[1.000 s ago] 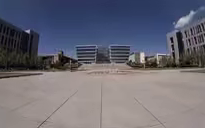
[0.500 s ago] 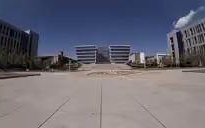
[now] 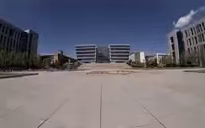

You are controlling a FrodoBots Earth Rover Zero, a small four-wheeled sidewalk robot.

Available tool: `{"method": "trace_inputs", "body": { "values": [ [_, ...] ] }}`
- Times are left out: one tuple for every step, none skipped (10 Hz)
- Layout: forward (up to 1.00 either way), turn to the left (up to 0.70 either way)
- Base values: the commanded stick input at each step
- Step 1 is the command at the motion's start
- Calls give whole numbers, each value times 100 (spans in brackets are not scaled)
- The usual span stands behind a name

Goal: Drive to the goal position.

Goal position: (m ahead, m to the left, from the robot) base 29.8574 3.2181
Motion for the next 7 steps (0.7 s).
{"method": "trace_inputs", "body": {
  "values": [
    [70, 1],
    [70, 1],
    [70, 1],
    [70, 1],
    [70, 1],
    [70, 1],
    [70, 1]
  ]
}}
